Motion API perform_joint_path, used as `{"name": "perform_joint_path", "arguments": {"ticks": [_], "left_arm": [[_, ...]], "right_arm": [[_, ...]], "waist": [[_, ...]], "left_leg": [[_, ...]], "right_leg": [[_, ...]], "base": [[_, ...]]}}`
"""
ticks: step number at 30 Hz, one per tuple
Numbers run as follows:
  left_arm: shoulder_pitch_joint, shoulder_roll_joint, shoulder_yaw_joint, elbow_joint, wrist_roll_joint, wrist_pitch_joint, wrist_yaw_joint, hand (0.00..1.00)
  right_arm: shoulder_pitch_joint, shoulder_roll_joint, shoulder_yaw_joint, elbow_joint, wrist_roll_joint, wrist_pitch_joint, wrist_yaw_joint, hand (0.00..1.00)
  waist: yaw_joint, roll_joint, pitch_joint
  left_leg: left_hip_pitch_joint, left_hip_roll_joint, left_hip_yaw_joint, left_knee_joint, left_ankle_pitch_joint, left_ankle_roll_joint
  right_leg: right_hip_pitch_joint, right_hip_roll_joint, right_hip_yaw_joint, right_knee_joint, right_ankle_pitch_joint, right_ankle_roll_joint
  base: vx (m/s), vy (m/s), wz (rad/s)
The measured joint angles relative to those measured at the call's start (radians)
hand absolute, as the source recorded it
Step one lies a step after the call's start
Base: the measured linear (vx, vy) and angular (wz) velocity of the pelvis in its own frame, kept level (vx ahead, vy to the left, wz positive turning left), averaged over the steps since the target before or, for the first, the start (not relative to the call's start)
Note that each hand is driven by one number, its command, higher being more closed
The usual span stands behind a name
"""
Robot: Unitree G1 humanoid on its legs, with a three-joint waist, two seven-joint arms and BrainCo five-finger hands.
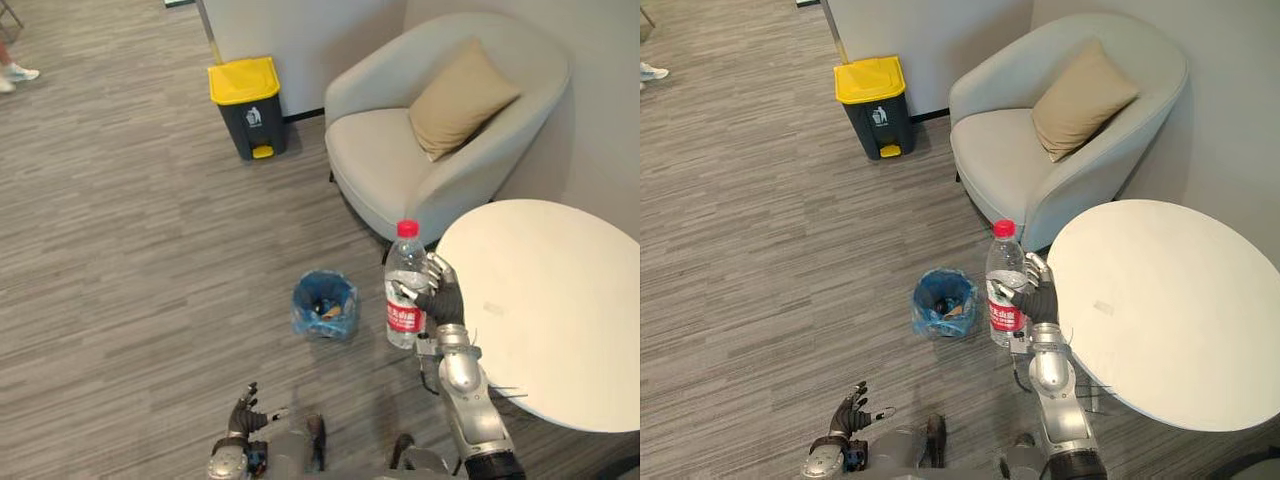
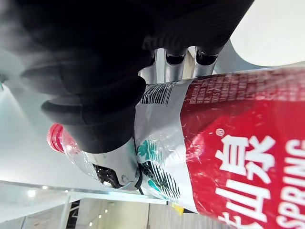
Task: Gather rubbish on tea table into small bin, then transfer packed bag to large trash can.
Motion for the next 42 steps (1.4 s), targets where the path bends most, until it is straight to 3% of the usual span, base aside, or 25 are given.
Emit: {"name": "perform_joint_path", "arguments": {"ticks": [1, 4, 6, 7, 8, 10, 11, 12, 13, 15, 17, 18, 19, 22, 24, 26, 31, 34, 39, 42], "left_arm": [[0.000, -0.001, 0.000, 0.002, 0.001, 0.001, 0.000, 0.00], [-0.011, 0.008, -0.002, 0.035, 0.002, 0.002, -0.002, 0.00], [-0.014, 0.008, -0.005, 0.045, 0.014, 0.001, -0.004, 0.00], [-0.029, 0.006, -0.006, 0.061, 0.030, 0.001, -0.004, 0.00], [-0.037, -0.009, -0.008, 0.065, 0.033, -0.001, -0.005, 0.00], [-0.034, -0.033, 0.011, 0.059, 0.030, -0.003, -0.007, 0.00], [-0.037, -0.037, 0.018, 0.053, 0.030, -0.003, -0.007, 0.00], [-0.038, -0.034, 0.020, 0.050, 0.030, -0.009, -0.007, 0.00], [-0.047, -0.032, 0.015, 0.048, 0.032, -0.013, -0.006, 0.00], [-0.066, -0.033, 0.005, 0.047, 0.033, -0.017, -0.007, 0.00], [-0.088, -0.035, -0.003, 0.048, 0.034, -0.018, -0.007, 0.00], [-0.097, -0.035, -0.004, 0.048, 0.034, -0.021, -0.006, 0.00], [-0.126, -0.030, -0.011, 0.046, 0.034, -0.020, -0.001, 0.00], [-0.198, -0.030, -0.029, 0.030, 0.032, -0.021, 0.005, 0.00], [-0.233, -0.030, -0.031, 0.024, 0.030, -0.022, 0.011, 0.00], [-0.285, -0.033, -0.018, 0.006, 0.026, -0.024, 0.034, 0.00], [-0.414, -0.077, 0.087, -0.095, 0.002, -0.049, 0.080, 0.00], [-0.479, -0.075, 0.139, -0.168, -0.015, -0.065, 0.110, 0.00], [-0.509, -0.078, 0.168, -0.309, -0.069, -0.084, 0.130, 0.00], [-0.513, -0.068, 0.190, -0.329, -0.089, -0.094, 0.133, 0.00]], "right_arm": [[0.000, -0.001, 0.018, 0.000, 0.000, 0.000, 0.011, 1.00], [0.002, -0.006, 0.031, -0.003, 0.000, -0.001, 0.027, 1.00], [0.019, -0.031, 0.029, -0.010, -0.001, -0.006, 0.029, 1.00], [0.034, -0.040, 0.023, -0.009, -0.016, -0.008, 0.029, 1.00], [0.030, -0.059, 0.018, 0.006, -0.036, -0.008, 0.030, 1.00], [0.016, -0.085, 0.019, 0.033, -0.049, -0.008, 0.029, 1.00], [0.006, -0.088, 0.025, 0.048, -0.060, -0.007, 0.029, 1.00], [-0.027, -0.087, 0.042, 0.100, -0.075, -0.008, 0.028, 1.00], [-0.054, -0.088, 0.057, 0.138, -0.081, -0.007, 0.027, 1.00], [-0.109, -0.096, 0.072, 0.173, -0.111, -0.007, 0.024, 1.00], [-0.163, -0.126, 0.088, 0.208, -0.119, -0.007, 0.012, 1.00], [-0.197, -0.137, 0.092, 0.222, -0.131, -0.007, 0.003, 1.00], [-0.234, -0.132, 0.083, 0.258, -0.146, -0.006, -0.009, 1.00], [-0.383, -0.138, 0.086, 0.392, -0.166, 0.012, -0.045, 1.00], [-0.449, -0.136, 0.087, 0.448, -0.179, 0.024, -0.059, 1.00], [-0.530, -0.130, 0.098, 0.452, -0.183, 0.039, -0.083, 1.00], [-0.711, -0.128, 0.114, 0.395, -0.183, 0.043, -0.150, 1.00], [-0.811, -0.135, 0.108, 0.382, -0.182, 0.046, -0.190, 1.00], [-0.874, -0.168, 0.096, 0.382, -0.181, 0.069, -0.219, 1.00], [-0.914, -0.189, 0.099, 0.383, -0.180, 0.081, -0.238, 1.00]], "waist": [[-0.006, 0.002, 0.001], [-0.017, 0.004, 0.003], [-0.020, -0.006, -0.003], [-0.034, -0.015, -0.010], [-0.039, 0.018, -0.002], [-0.017, 0.047, 0.008], [-0.011, 0.048, 0.018], [-0.012, 0.045, 0.032], [-0.008, 0.044, 0.038], [-0.007, 0.047, 0.065], [-0.009, 0.079, 0.093], [-0.003, 0.098, 0.116], [-0.006, 0.084, 0.141], [0.001, 0.082, 0.215], [0.021, 0.085, 0.230], [0.036, 0.095, 0.258], [0.041, 0.094, 0.298], [0.045, 0.091, 0.328], [0.091, 0.091, 0.340], [0.092, 0.091, 0.341]], "left_leg": [[0.020, 0.002, -0.022, -0.032, 0.006, 0.004], [0.069, -0.002, -0.086, -0.102, 0.028, -0.015], [0.101, -0.027, -0.143, -0.124, 0.033, -0.019], [0.094, -0.044, -0.190, -0.096, 0.026, -0.030], [0.064, -0.023, -0.194, -0.041, 0.017, -0.059], [-0.010, 0.017, -0.125, 0.105, 0.034, -0.099], [-0.040, 0.034, -0.094, 0.156, 0.026, -0.101], [-0.065, 0.080, -0.037, 0.214, 0.008, -0.073], [-0.085, 0.109, -0.012, 0.214, 0.001, -0.076], [-0.126, 0.119, -0.010, 0.143, 0.002, -0.079], [-0.147, 0.142, -0.018, -0.018, 0.127, -0.103], [-0.164, 0.156, -0.016, -0.045, 0.164, -0.100], [-0.191, 0.143, -0.003, -0.059, 0.173, -0.090], [-0.292, 0.107, 0.040, -0.018, 0.186, -0.071], [-0.359, 0.104, 0.057, 0.027, 0.185, -0.070], [-0.479, 0.119, 0.070, 0.147, 0.138, -0.042], [-0.830, 0.153, 0.069, 0.450, 0.041, -0.033], [-1.018, 0.166, 0.073, 0.572, 0.029, -0.022], [-1.206, 0.175, 0.068, 0.689, 0.029, -0.022], [-1.253, 0.175, 0.061, 0.708, 0.031, -0.024]], "right_leg": [[-0.022, 0.045, 0.013, -0.010, -0.013, -0.020], [-0.055, 0.133, 0.035, -0.100, -0.006, -0.033], [-0.078, 0.156, 0.036, -0.167, 0.029, -0.073], [-0.069, 0.149, 0.026, -0.189, 0.121, -0.103], [-0.038, 0.157, -0.023, -0.222, 0.131, -0.118], [0.018, 0.185, -0.045, -0.302, 0.143, -0.137], [0.045, 0.192, -0.045, -0.328, 0.145, -0.141], [0.092, 0.208, -0.045, -0.365, 0.149, -0.147], [0.115, 0.211, -0.042, -0.378, 0.149, -0.147], [0.116, 0.209, -0.015, -0.381, 0.149, -0.147], [0.080, 0.230, 0.012, -0.355, 0.145, -0.141], [0.046, 0.249, 0.044, -0.322, 0.117, -0.111], [-0.023, 0.223, 0.062, -0.269, 0.111, -0.103], [-0.180, 0.181, 0.102, -0.135, 0.079, -0.068], [-0.256, 0.173, 0.120, -0.085, 0.069, -0.062], [-0.381, 0.171, 0.140, 0.035, 0.029, -0.058], [-0.733, 0.178, 0.148, 0.354, -0.066, -0.041], [-0.928, 0.180, 0.159, 0.492, -0.083, -0.039], [-1.121, 0.181, 0.165, 0.627, -0.101, -0.041], [-1.164, 0.173, 0.154, 0.651, -0.105, -0.042]], "base": [[0.25, 0.041, 0.46], [0.23, -0.034, 0.69], [0.40, -0.141, 1.27], [0.38, -0.160, 1.43], [0.37, -0.162, 1.33], [0.29, -0.137, 0.52], [0.28, -0.136, 0.19], [0.24, -0.094, 0.01], [0.21, -0.073, -0.08], [0.14, 0.031, -0.45], [0.09, 0.128, -0.72], [0.03, 0.162, -0.59], [0.03, 0.196, -0.47], [-0.09, 0.146, -0.20], [-0.15, 0.099, -0.22], [-0.19, 0.039, -0.21], [-0.21, -0.031, -0.09], [-0.18, -0.067, -0.05], [-0.13, -0.047, 0.01], [-0.09, -0.014, 0.09]]}}
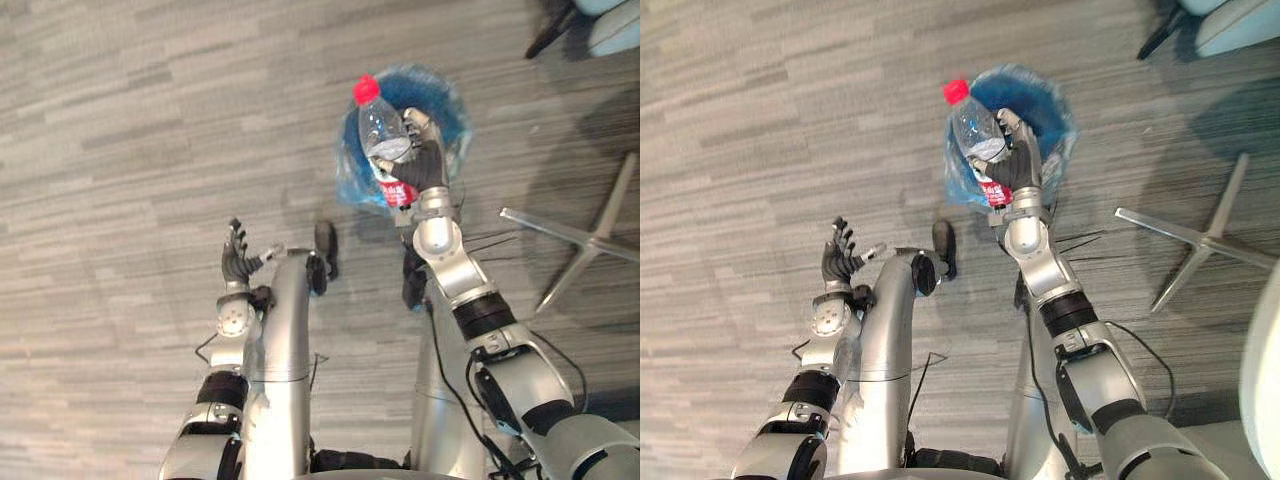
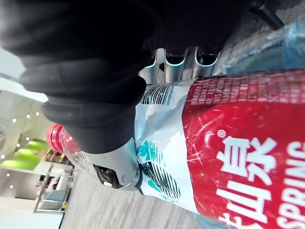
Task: Gather rubbish on tea table into small bin, then transfer packed bag to large trash can.
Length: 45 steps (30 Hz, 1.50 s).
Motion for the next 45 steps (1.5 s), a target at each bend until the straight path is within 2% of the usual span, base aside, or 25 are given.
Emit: {"name": "perform_joint_path", "arguments": {"ticks": [5, 7, 8, 10, 21, 24, 28, 29, 33, 39, 40, 45], "left_arm": [[0.003, 0.007, 0.019, -0.002, -0.016, -0.013, 0.014, 0.00], [0.006, 0.021, 0.010, 0.035, -0.016, -0.008, 0.017, 0.00], [0.011, 0.026, 0.003, 0.052, -0.016, 0.007, 0.016, 0.00], [0.016, 0.035, -0.018, 0.054, -0.019, 0.028, 0.014, 0.00], [0.019, 0.039, -0.023, 0.068, -0.017, 0.027, 0.012, 0.00], [0.030, 0.048, -0.016, 0.086, -0.017, 0.028, 0.014, 0.00], [0.063, 0.072, -0.009, 0.113, -0.016, 0.029, 0.016, 0.00], [0.065, 0.073, -0.009, 0.115, -0.016, 0.030, 0.016, 0.00], [0.072, 0.076, -0.009, 0.133, -0.015, 0.030, 0.015, 0.00], [0.075, 0.075, -0.014, 0.142, -0.014, 0.025, 0.014, 0.00], [0.075, 0.075, -0.015, 0.142, -0.014, 0.024, 0.013, 0.00], [0.072, 0.069, -0.021, 0.153, -0.014, 0.023, -0.002, 0.00]], "right_arm": [[-0.099, -0.065, -0.006, 0.050, 0.017, 0.001, -0.023, 1.00], [-0.142, -0.087, -0.014, 0.109, 0.035, 0.003, -0.029, 1.00], [-0.150, -0.094, -0.016, 0.130, 0.038, 0.004, -0.031, 0.00], [-0.154, -0.110, -0.016, 0.174, 0.040, 0.009, -0.035, 0.00], [-0.101, -0.109, -0.013, 0.165, 0.033, 0.020, -0.037, 0.00], [-0.045, -0.091, 0.000, 0.104, 0.015, 0.017, -0.036, 0.00], [0.027, -0.061, 0.036, 0.079, -0.079, 0.011, -0.013, 0.00], [0.037, -0.060, 0.038, 0.079, -0.096, 0.009, -0.009, 0.00], [0.080, -0.052, 0.091, 0.094, -0.204, 0.006, 0.034, 0.00], [0.060, 0.000, 0.155, 0.279, -0.311, 0.027, 0.083, 0.00], [0.052, 0.010, 0.155, 0.318, -0.321, 0.038, 0.093, 1.00], [0.019, 0.014, 0.151, 0.414, -0.322, 0.069, 0.123, 1.00]], "waist": [[0.002, -0.001, 0.000], [0.003, -0.010, 0.006], [0.002, -0.011, 0.006], [0.002, -0.011, 0.006], [-0.006, -0.017, 0.003], [-0.011, -0.036, -0.006], [-0.027, -0.088, -0.036], [-0.026, -0.094, -0.039], [-0.027, -0.101, -0.050], [-0.025, -0.104, -0.067], [-0.025, -0.104, -0.067], [-0.018, -0.103, -0.067]], "left_leg": [[-0.045, -0.001, -0.002, -0.005, 0.010, 0.001], [-0.062, -0.004, -0.003, -0.006, 0.013, 0.002], [-0.069, -0.006, -0.004, -0.006, 0.016, 0.007], [-0.075, -0.011, -0.005, -0.007, 0.017, 0.009], [-0.068, -0.020, -0.022, -0.019, 0.021, 0.004], [-0.048, -0.011, -0.020, -0.028, 0.021, 0.004], [-0.017, -0.004, -0.017, -0.061, 0.026, -0.005], [-0.013, -0.004, -0.017, -0.068, 0.027, -0.007], [0.014, -0.004, -0.020, -0.107, 0.037, -0.011], [0.014, -0.010, -0.033, -0.146, 0.057, -0.019], [0.013, -0.014, -0.039, -0.151, 0.061, -0.024], [0.011, -0.024, -0.057, -0.176, 0.078, -0.042]], "right_leg": [[-0.033, -0.021, -0.022, 0.001, -0.003, -0.002], [-0.047, -0.025, -0.025, 0.002, -0.005, -0.001], [-0.051, -0.028, -0.028, 0.002, -0.009, 0.002], [-0.054, -0.040, -0.037, 0.006, -0.017, 0.002], [-0.041, -0.044, -0.053, 0.001, -0.025, -0.006], [-0.021, -0.037, -0.054, -0.014, -0.022, -0.011], [0.003, -0.032, -0.057, -0.046, -0.017, -0.019], [0.007, -0.032, -0.058, -0.053, -0.015, -0.023], [0.036, -0.032, -0.070, -0.091, -0.009, -0.031], [0.037, -0.034, -0.089, -0.118, -0.007, -0.036], [0.037, -0.037, -0.095, -0.118, -0.008, -0.038], [0.035, -0.043, -0.114, -0.119, -0.012, -0.049]], "base": [[-0.04, 0.011, 0.13], [-0.02, 0.033, 0.06], [-0.01, 0.035, 0.10], [0.00, 0.030, 0.15], [-0.01, 0.014, 0.04], [-0.02, 0.027, -0.07], [-0.01, 0.011, -0.03], [0.00, 0.000, 0.00], [0.00, 0.006, 0.01], [0.01, 0.014, 0.06], [0.00, 0.006, 0.11], [-0.02, 0.002, 0.14]]}}
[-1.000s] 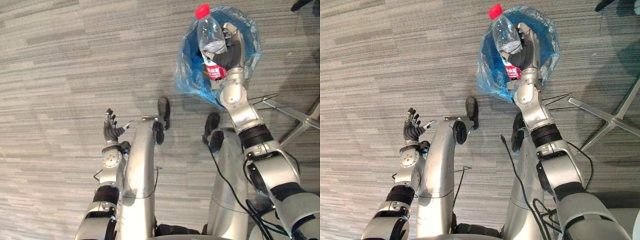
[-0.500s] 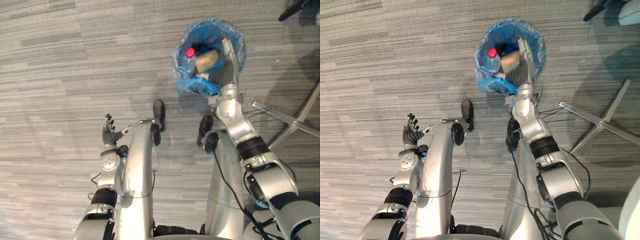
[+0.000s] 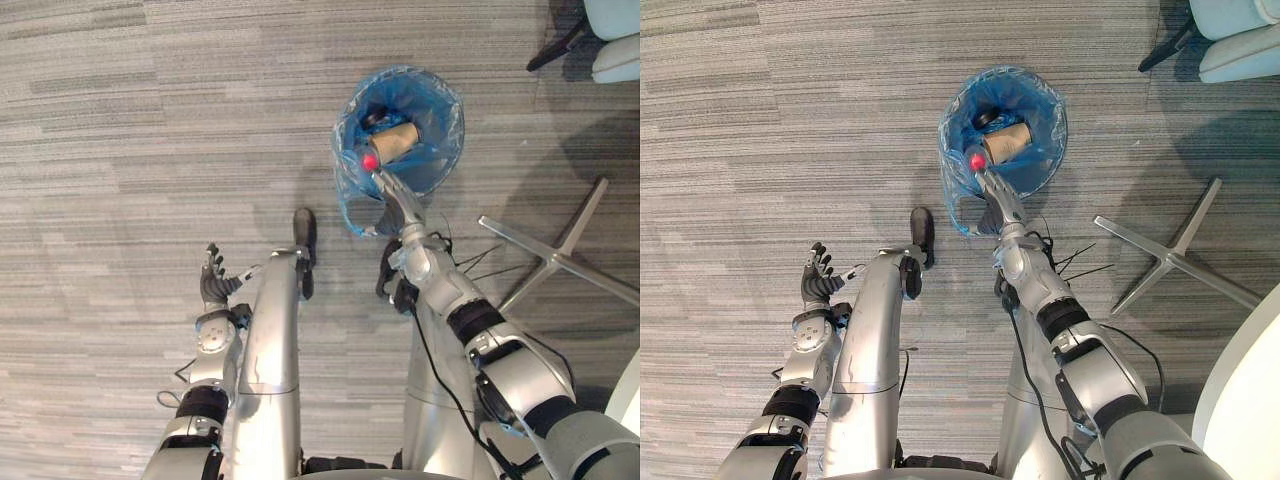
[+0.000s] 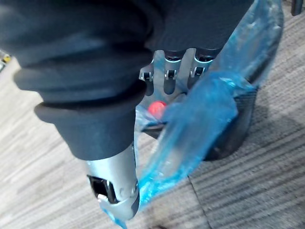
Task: Gather rubbish on tea table into small bin, then transfer packed bag to large trash can.
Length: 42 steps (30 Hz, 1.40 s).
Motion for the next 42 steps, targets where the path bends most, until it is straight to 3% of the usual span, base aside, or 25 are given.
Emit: {"name": "perform_joint_path", "arguments": {"ticks": [4, 9, 16, 22, 27, 30, 35, 37, 42], "left_arm": [[-0.014, -0.009, -0.001, 0.016, 0.000, -0.001, -0.004, 0.00], [-0.017, -0.012, -0.001, 0.023, 0.001, 0.001, -0.005, 0.00], [-0.016, -0.011, 0.002, 0.022, 0.017, 0.016, -0.004, 0.00], [-0.008, -0.015, -0.031, 0.014, 0.039, 0.032, -0.028, 0.00], [0.075, -0.093, -0.088, 0.015, 0.057, 0.053, -0.068, 0.00], [0.172, -0.100, -0.091, 0.024, 0.065, 0.064, -0.070, 0.00], [0.245, -0.103, -0.090, 0.102, 0.069, 0.069, -0.090, 0.00], [0.279, -0.093, -0.083, 0.167, 0.088, 0.072, -0.100, 0.00], [0.303, -0.078, -0.084, 0.194, 0.127, 0.072, -0.114, 0.00]], "right_arm": [[-0.030, -0.008, -0.018, 0.023, 0.039, 0.002, 0.013, 1.00], [-0.039, -0.009, -0.019, 0.014, 0.089, -0.002, 0.014, 1.00], [0.032, -0.016, -0.060, -0.163, 0.169, -0.014, 0.013, 1.00], [0.185, 0.043, -0.099, -0.352, 0.311, -0.030, 0.029, 1.00], [0.380, 0.137, -0.108, -0.500, 0.507, -0.053, 0.079, 1.00], [0.522, 0.202, -0.110, -0.602, 0.619, -0.090, 0.111, 1.00], [0.625, 0.238, -0.116, -0.626, 0.711, -0.115, 0.169, 1.00], [0.645, 0.236, -0.121, -0.623, 0.744, -0.116, 0.208, 1.00], [0.662, 0.233, -0.154, -0.623, 0.752, -0.121, 0.234, 1.00]], "waist": [[0.017, 0.000, 0.000], [0.019, 0.000, 0.000], [0.018, 0.000, 0.000], [0.014, 0.000, -0.001], [-0.010, -0.004, -0.003], [-0.013, -0.018, -0.082], [-0.018, -0.026, -0.186], [-0.038, -0.024, -0.240], [-0.041, -0.024, -0.281]], "left_leg": [[-0.002, 0.000, -0.012, -0.001, 0.005, -0.008], [-0.006, 0.000, -0.026, -0.001, 0.009, -0.015], [0.037, 0.002, -0.036, -0.006, 0.016, -0.017], [0.256, 0.011, -0.011, -0.172, 0.058, -0.006], [0.570, 0.018, 0.036, -0.371, 0.093, -0.004], [0.759, 0.017, 0.068, -0.495, 0.106, -0.003], [0.936, 0.004, 0.088, -0.642, 0.136, -0.008], [1.041, 0.000, 0.093, -0.768, 0.179, -0.014], [1.201, -0.014, 0.114, -0.913, 0.228, -0.015]], "right_leg": [[-0.003, 0.000, -0.012, 0.009, -0.004, -0.017], [-0.002, 0.002, -0.026, 0.012, -0.008, -0.024], [0.047, 0.005, -0.036, 0.004, -0.007, -0.026], [0.264, 0.005, -0.056, -0.155, 0.037, -0.034], [0.578, 0.011, -0.060, -0.375, 0.089, -0.017], [0.762, 0.021, -0.049, -0.524, 0.122, -0.007], [0.935, 0.029, -0.040, -0.690, 0.165, 0.006], [1.049, 0.046, -0.033, -0.843, 0.229, 0.015], [1.190, 0.051, -0.015, -0.972, 0.279, 0.019]], "base": [[-0.03, 0.002, 0.06], [-0.01, 0.003, 0.03], [0.00, 0.002, 0.01], [0.02, 0.000, 0.10], [0.09, -0.004, 0.03], [0.16, 0.004, -0.10], [0.17, 0.009, -0.07], [0.16, 0.007, -0.12], [0.06, 0.026, -0.09]]}}
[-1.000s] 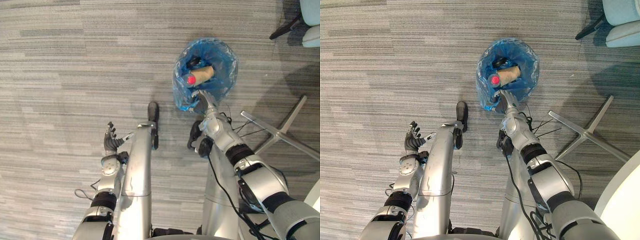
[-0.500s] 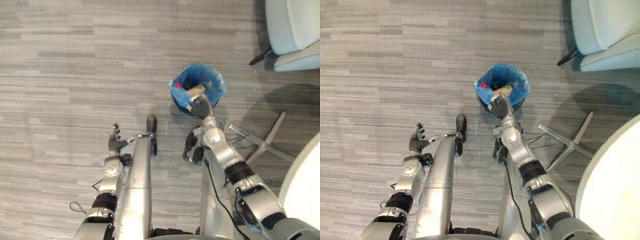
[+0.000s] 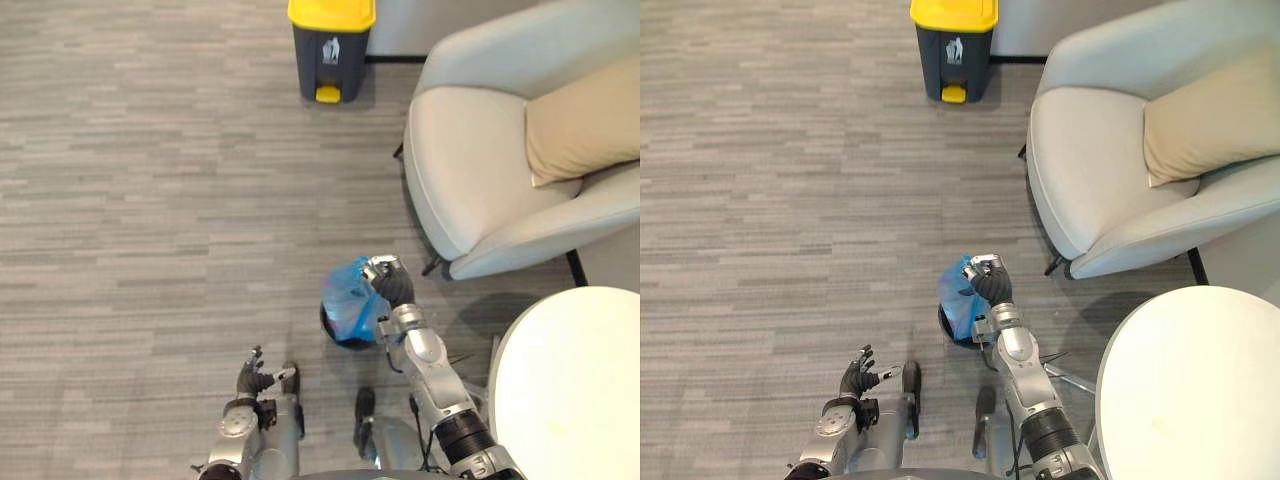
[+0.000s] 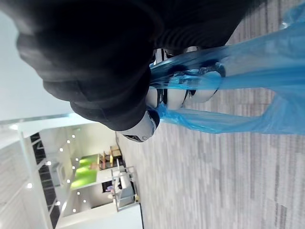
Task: Gather rubbish on tea table into small bin, then transfer packed bag to large trash can.
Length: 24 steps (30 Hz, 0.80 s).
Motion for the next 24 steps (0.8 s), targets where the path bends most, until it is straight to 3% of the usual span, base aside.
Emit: {"name": "perform_joint_path", "arguments": {"ticks": [6, 8, 10, 11, 12, 13, 15, 17, 19, 21, 22, 23, 24], "left_arm": [[0.043, 0.011, -0.001, -0.002, 0.007, -0.002, -0.001, 0.00], [0.045, 0.015, -0.015, -0.020, 0.007, -0.002, -0.003, 0.00], [0.051, 0.029, -0.029, -0.105, 0.006, -0.003, -0.006, 0.00], [0.050, 0.031, -0.028, -0.130, 0.006, -0.004, -0.006, 0.00], [0.043, 0.041, -0.028, -0.178, 0.006, -0.007, -0.006, 0.00], [0.052, 0.043, -0.030, -0.222, 0.006, -0.011, -0.005, 0.00], [0.104, 0.052, -0.027, -0.322, 0.006, -0.021, 0.001, 0.00], [0.157, 0.051, -0.028, -0.411, 0.004, -0.032, 0.004, 0.00], [0.200, 0.021, -0.060, -0.501, -0.006, -0.039, -0.003, 0.00], [0.204, 0.002, -0.097, -0.522, -0.017, -0.038, -0.014, 0.00], [0.203, 0.000, -0.124, -0.539, -0.022, -0.038, -0.020, 0.00], [0.196, -0.001, -0.141, -0.567, -0.025, -0.038, -0.022, 0.00], [0.183, 0.000, -0.150, -0.609, -0.024, -0.042, -0.022, 0.00]], "right_arm": [[0.015, -0.001, 0.012, -0.060, 0.002, -0.017, 0.021, 1.00], [0.012, 0.000, 0.029, -0.098, 0.001, -0.019, 0.021, 1.00], [0.000, 0.002, 0.033, -0.138, -0.001, -0.030, 0.017, 1.00], [-0.005, 0.001, 0.032, -0.146, -0.001, -0.031, 0.015, 1.00], [-0.020, 0.000, 0.030, -0.162, -0.001, -0.031, 0.005, 1.00], [-0.026, 0.000, 0.034, -0.177, -0.003, -0.032, -0.006, 1.00], [-0.031, -0.002, 0.051, -0.215, -0.011, -0.042, -0.026, 1.00], [-0.059, -0.023, 0.079, -0.268, -0.024, -0.060, -0.035, 1.00], [-0.121, -0.076, 0.070, -0.329, -0.050, -0.086, -0.050, 1.00], [-0.142, -0.121, 0.056, -0.326, -0.052, -0.087, -0.061, 1.00], [-0.142, -0.149, 0.049, -0.318, -0.053, -0.079, -0.072, 1.00], [-0.146, -0.167, 0.035, -0.302, -0.055, -0.075, -0.073, 1.00], [-0.163, -0.171, 0.019, -0.285, -0.055, -0.068, -0.074, 1.00]], "waist": [[0.001, 0.002, -0.035], [0.000, 0.001, -0.034], [0.000, 0.005, -0.031], [0.000, 0.010, -0.025], [0.000, 0.013, -0.009], [0.003, 0.020, -0.002], [0.010, 0.018, -0.003], [0.025, 0.001, -0.018], [0.058, 0.054, -0.019], [0.055, 0.105, -0.004], [0.048, 0.117, -0.007], [0.043, 0.108, -0.002], [0.029, 0.091, 0.007]], "left_leg": [[0.087, -0.008, 0.031, -0.097, 0.040, -0.001], [0.066, -0.008, 0.043, -0.072, 0.037, 0.003], [-0.019, 0.002, 0.006, 0.028, 0.013, 0.029], [-0.026, 0.010, 0.005, 0.038, 0.012, 0.031], [-0.040, 0.008, -0.010, 0.065, 0.005, 0.041], [-0.046, -0.002, -0.046, 0.087, 0.000, 0.049], [-0.056, -0.021, -0.079, 0.099, 0.012, 0.049], [-0.098, -0.041, -0.107, 0.100, 0.041, 0.038], [-0.184, -0.028, -0.146, 0.050, 0.089, 0.012], [-0.189, -0.015, -0.207, -0.017, 0.091, -0.001], [-0.179, -0.015, -0.223, -0.071, 0.062, -0.042], [-0.183, -0.014, -0.208, -0.081, 0.024, -0.085], [-0.206, -0.022, -0.170, -0.003, 0.023, -0.071]], "right_leg": [[0.039, 0.011, 0.049, -0.052, 0.040, 0.004], [0.011, 0.010, 0.070, -0.025, 0.047, 0.004], [-0.063, 0.006, 0.077, 0.058, 0.048, 0.009], [-0.068, 0.007, 0.081, 0.087, 0.033, 0.025], [-0.119, 0.001, 0.092, 0.300, -0.052, 0.019], [-0.126, -0.002, 0.093, 0.495, -0.113, 0.044], [-0.069, -0.005, 0.104, 0.606, -0.160, 0.078], [-0.009, 0.007, 0.125, 0.492, -0.223, 0.047], [-0.004, 0.051, 0.118, 0.299, -0.279, -0.016], [-0.025, 0.081, 0.077, 0.289, -0.241, -0.035], [-0.028, 0.084, 0.048, 0.275, -0.215, -0.046], [-0.034, 0.061, 0.013, 0.244, -0.187, -0.065], [-0.029, 0.036, -0.021, 0.212, -0.153, -0.074]], "base": [[-0.04, 0.025, -0.23], [-0.10, 0.043, -0.30], [-0.16, 0.023, -0.07], [-0.19, -0.010, 0.25], [-0.20, -0.025, 0.62], [-0.20, -0.023, 0.79], [-0.20, -0.087, 0.78], [-0.27, -0.157, 0.49], [-0.34, -0.122, 0.17], [-0.27, -0.084, 0.54], [-0.35, -0.079, 0.84], [-0.33, -0.038, 0.94], [-0.28, -0.023, 0.86]]}}
